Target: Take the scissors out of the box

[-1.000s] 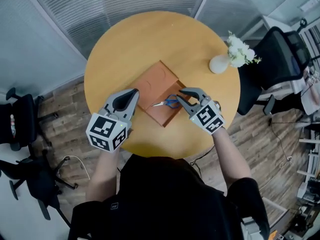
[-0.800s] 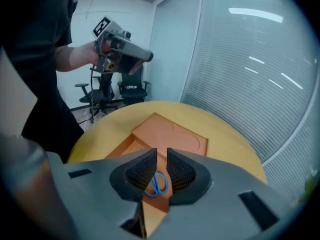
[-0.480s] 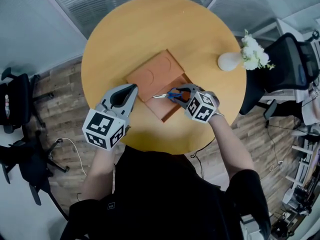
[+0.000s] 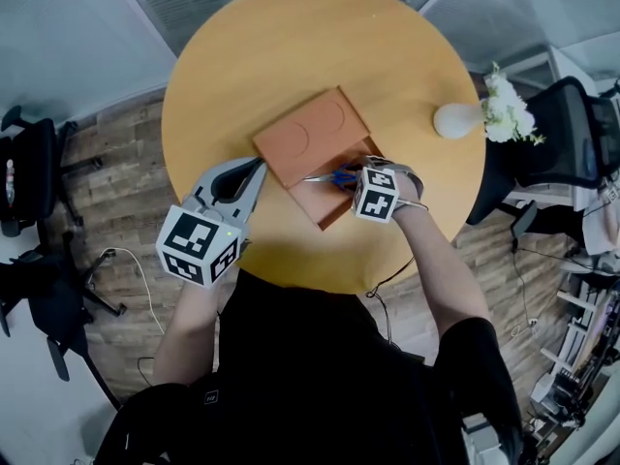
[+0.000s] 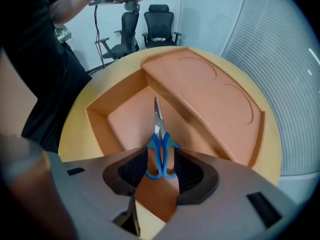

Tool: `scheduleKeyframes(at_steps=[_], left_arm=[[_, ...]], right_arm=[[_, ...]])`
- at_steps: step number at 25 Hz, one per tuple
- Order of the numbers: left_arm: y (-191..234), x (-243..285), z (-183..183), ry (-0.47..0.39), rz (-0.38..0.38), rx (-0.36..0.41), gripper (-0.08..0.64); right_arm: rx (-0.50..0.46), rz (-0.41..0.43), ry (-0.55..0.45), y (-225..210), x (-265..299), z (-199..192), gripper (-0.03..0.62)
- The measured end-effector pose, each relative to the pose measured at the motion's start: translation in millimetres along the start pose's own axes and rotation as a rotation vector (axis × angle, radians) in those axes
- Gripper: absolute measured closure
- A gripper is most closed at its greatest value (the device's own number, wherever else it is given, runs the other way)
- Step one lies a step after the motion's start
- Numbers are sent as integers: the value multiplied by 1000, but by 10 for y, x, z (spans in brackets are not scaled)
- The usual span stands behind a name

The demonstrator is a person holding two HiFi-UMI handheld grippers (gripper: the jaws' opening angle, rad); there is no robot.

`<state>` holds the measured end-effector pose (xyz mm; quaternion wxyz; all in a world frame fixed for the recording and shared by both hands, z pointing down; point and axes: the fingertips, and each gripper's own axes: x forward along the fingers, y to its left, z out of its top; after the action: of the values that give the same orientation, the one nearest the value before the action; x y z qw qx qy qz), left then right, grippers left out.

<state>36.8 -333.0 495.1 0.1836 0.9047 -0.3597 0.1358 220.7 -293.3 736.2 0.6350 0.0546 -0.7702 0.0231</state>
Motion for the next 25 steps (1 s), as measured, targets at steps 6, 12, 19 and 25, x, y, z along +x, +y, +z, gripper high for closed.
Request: scheduleKeyframes(at_steps=[6,12,19,25], left_arm=[[46,-103,-39,8,19,-2,546],[87,-217,-99,15,35,-11,546],[79,-311,-162,12,36,-23,545],[79,-437,-138,-6,43,-20,546]], right_arm=[[-29,14,50,-23,172,-38,440],[-35,44,68,-13,208,-24,457],[-21,34,99,-21,233,-15,457],[43,16,103,-5,234,-41,468]])
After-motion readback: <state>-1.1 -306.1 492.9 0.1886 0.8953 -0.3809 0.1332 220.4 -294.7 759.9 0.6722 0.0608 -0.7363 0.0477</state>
